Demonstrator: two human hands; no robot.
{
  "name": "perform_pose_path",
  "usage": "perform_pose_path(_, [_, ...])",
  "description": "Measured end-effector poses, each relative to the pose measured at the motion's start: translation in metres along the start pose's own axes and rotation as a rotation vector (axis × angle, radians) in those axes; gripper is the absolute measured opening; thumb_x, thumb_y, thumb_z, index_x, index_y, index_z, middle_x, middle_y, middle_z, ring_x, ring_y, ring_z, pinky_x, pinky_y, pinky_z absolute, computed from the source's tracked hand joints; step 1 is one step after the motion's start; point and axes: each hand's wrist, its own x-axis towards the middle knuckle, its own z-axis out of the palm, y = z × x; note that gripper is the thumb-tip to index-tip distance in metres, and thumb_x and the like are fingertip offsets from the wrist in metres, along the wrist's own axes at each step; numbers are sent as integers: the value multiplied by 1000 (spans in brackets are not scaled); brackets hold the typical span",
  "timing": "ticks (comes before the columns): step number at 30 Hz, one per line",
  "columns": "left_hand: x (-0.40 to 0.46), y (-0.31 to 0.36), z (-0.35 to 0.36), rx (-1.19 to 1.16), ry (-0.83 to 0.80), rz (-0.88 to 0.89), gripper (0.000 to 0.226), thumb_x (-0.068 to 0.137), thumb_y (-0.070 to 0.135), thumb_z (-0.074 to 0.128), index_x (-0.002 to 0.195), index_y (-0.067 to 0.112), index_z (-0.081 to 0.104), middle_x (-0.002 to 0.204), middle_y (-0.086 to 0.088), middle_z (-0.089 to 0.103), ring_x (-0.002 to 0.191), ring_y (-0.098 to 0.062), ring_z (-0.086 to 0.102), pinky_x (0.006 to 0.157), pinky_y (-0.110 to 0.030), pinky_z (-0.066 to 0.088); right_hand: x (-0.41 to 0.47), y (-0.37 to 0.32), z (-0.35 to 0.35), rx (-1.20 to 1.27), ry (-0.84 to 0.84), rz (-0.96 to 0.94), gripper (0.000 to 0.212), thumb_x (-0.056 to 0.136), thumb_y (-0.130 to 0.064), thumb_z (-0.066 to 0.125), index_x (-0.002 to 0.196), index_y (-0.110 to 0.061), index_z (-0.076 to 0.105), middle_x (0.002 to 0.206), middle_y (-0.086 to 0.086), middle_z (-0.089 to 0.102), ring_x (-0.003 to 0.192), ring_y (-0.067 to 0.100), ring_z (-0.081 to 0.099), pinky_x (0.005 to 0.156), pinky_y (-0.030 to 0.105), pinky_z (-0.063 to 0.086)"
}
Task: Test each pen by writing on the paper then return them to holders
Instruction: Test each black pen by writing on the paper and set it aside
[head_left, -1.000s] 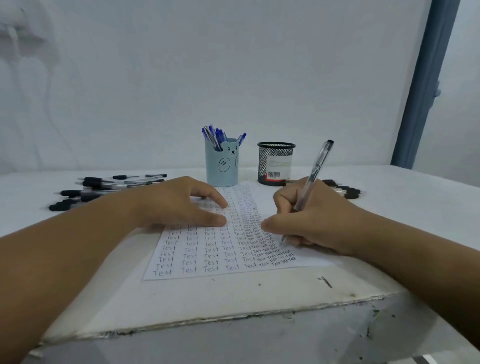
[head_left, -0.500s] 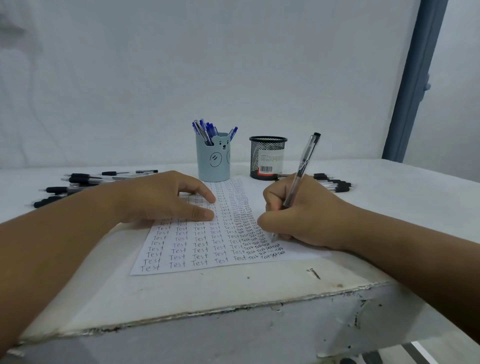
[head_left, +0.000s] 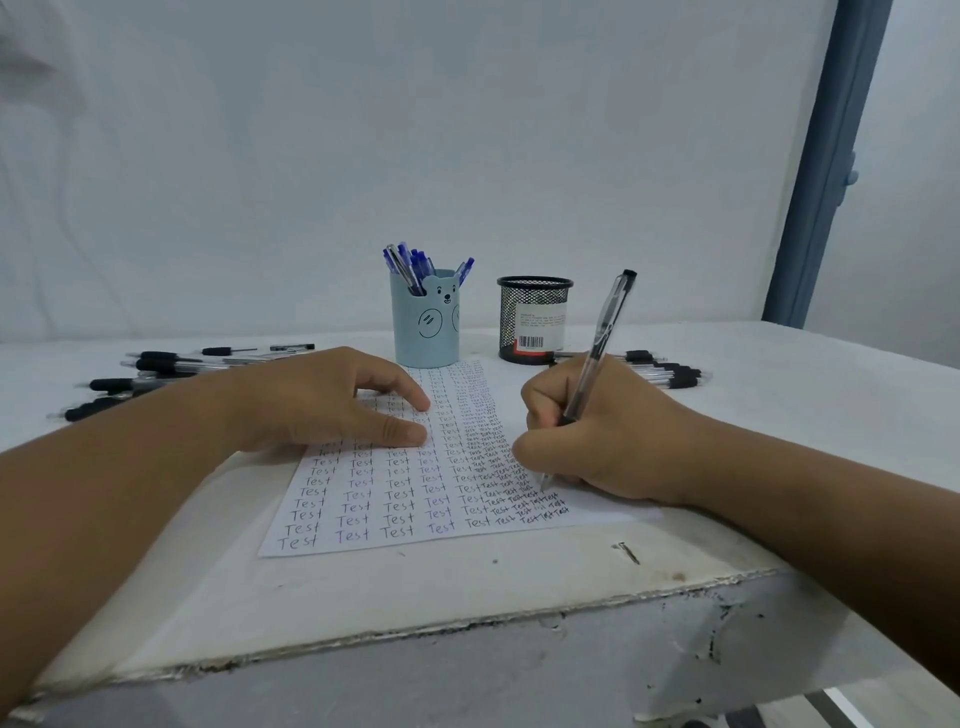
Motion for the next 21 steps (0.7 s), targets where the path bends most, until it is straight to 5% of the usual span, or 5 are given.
perform_pose_path(15, [2, -2, -1, 2, -18, 3, 46, 60, 60, 80, 104, 52, 71, 118, 28, 57, 104, 10, 50, 102, -29, 35, 0, 4, -1, -17, -13, -41, 33, 68, -14, 67, 48, -19, 42, 54, 11, 45, 52, 17, 38, 53, 26, 31])
perform_pose_path(21, [1, -1, 0, 2, -4, 3, 48, 58, 61, 79, 104, 50, 71, 110, 23, 59, 97, 8, 50, 97, -27, 35, 0, 3, 1, -64, 15, -75, 30, 65, -17, 64, 49, -19, 39, 59, 19, 41, 54, 16, 35, 53, 25, 30])
